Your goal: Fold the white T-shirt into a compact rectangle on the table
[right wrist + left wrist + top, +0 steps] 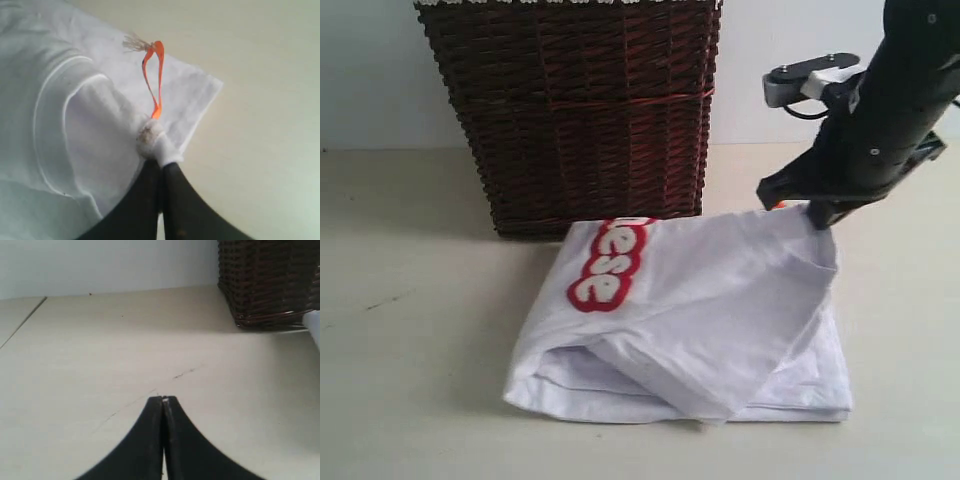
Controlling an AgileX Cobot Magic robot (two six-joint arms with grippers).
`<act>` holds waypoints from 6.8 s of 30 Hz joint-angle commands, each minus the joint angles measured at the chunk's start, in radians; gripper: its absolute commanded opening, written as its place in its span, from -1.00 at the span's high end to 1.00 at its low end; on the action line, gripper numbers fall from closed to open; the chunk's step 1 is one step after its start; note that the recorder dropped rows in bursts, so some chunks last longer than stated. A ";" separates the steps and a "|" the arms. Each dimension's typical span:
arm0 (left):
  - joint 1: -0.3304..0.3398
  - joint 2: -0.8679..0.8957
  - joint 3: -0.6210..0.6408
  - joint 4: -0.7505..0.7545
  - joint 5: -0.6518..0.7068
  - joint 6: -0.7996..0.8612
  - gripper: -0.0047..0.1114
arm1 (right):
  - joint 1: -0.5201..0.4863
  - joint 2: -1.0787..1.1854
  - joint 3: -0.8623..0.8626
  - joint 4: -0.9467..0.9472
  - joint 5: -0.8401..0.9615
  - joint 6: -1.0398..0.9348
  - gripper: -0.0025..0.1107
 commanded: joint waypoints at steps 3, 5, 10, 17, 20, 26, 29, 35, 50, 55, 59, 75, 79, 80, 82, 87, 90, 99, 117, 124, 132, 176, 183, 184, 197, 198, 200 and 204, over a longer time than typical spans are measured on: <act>0.002 -0.006 0.000 -0.003 -0.003 0.002 0.92 | -0.002 0.020 0.014 -0.192 0.060 0.101 0.96; 0.002 -0.006 0.000 -0.003 -0.003 0.002 0.92 | -0.002 0.065 0.024 -0.276 0.052 0.118 0.96; 0.002 -0.006 0.000 -0.003 -0.003 0.002 0.92 | -0.002 0.206 0.024 -0.659 0.208 0.407 0.84; 0.002 -0.006 0.000 -0.003 -0.003 0.002 0.92 | -0.002 0.254 0.018 -0.639 0.176 0.405 0.07; 0.002 -0.006 0.000 -0.003 -0.003 0.002 0.92 | -0.002 0.236 -0.012 -0.588 0.180 0.383 0.11; 0.002 -0.006 0.000 -0.003 -0.003 0.002 0.92 | -0.002 0.148 -0.037 -0.131 -0.005 0.054 0.81; 0.002 -0.006 0.000 -0.003 -0.003 0.002 0.92 | 0.014 0.120 -0.037 0.266 -0.061 -0.240 0.96; 0.002 -0.006 0.000 -0.003 -0.003 0.002 0.92 | 0.121 0.182 0.009 0.297 -0.139 -0.304 0.96; 0.002 -0.006 0.000 -0.003 -0.003 0.002 0.92 | 0.233 0.398 0.014 0.191 -0.101 -0.227 0.96; 0.002 -0.006 0.000 -0.003 -0.003 0.002 0.92 | 0.328 0.390 0.008 0.231 -0.089 -0.272 0.96; 0.002 -0.006 0.000 -0.003 -0.003 0.002 0.92 | 0.384 0.361 -0.012 0.276 -0.146 -0.284 0.96; 0.002 -0.006 0.000 -0.003 -0.003 0.002 0.92 | 0.403 0.244 0.008 0.337 -0.291 -0.305 0.96; 0.002 -0.006 0.000 -0.003 -0.003 0.002 0.92 | 0.376 0.167 0.065 0.195 -0.334 -0.157 0.96; 0.002 -0.006 0.000 -0.003 -0.003 0.002 0.92 | 0.372 0.161 0.076 0.166 -0.335 -0.118 0.96; 0.002 -0.006 0.000 -0.003 -0.003 0.002 0.92 | 0.366 0.160 0.104 0.096 -0.332 -0.053 0.96; 0.002 -0.006 0.000 -0.003 -0.003 0.002 0.92 | 0.366 0.160 0.194 0.001 -0.413 0.063 0.96; 0.002 -0.006 0.000 -0.003 -0.003 0.002 0.92 | 0.366 0.173 0.231 0.001 -0.440 0.066 0.96; 0.002 -0.006 0.000 -0.003 -0.003 0.002 0.92 | 0.368 0.281 0.230 0.005 -0.470 0.066 0.96; 0.002 -0.006 0.000 -0.003 -0.003 0.002 0.92 | 0.368 -0.176 0.183 0.000 -0.451 0.044 0.96; 0.002 -0.006 0.000 -0.003 -0.003 0.002 0.92 | 0.368 -0.541 0.183 0.000 -0.425 0.044 0.96; 0.002 -0.006 0.000 -0.003 -0.003 0.002 0.92 | 0.368 -0.948 0.183 0.003 -0.393 0.041 0.96; 0.002 -0.006 0.000 -0.003 -0.003 0.002 0.92 | -0.112 -1.587 0.433 -0.180 -0.805 -0.057 0.96; 0.002 -0.006 0.000 -0.003 -0.003 0.002 0.92 | -0.319 -1.587 0.678 -0.131 -0.877 -0.052 0.96; 0.002 -0.006 0.000 -0.003 -0.003 0.002 0.92 | -0.332 -1.587 0.705 -0.107 -0.890 -0.060 0.96; 0.002 -0.006 0.000 -0.003 -0.003 0.002 0.92 | -0.366 -1.691 1.237 -0.019 -0.999 -0.078 0.96; 0.002 -0.006 0.000 -0.003 -0.003 0.002 0.92 | -0.369 -1.691 1.237 -0.019 -1.015 -0.078 0.96; 0.002 -0.006 0.000 -0.003 0.000 0.002 0.92 | -0.372 -1.691 1.237 -0.001 -0.874 -0.078 0.96; 0.002 -0.006 0.000 -0.002 0.000 0.002 0.92 | -0.372 -1.691 1.237 0.006 -0.795 -0.078 0.96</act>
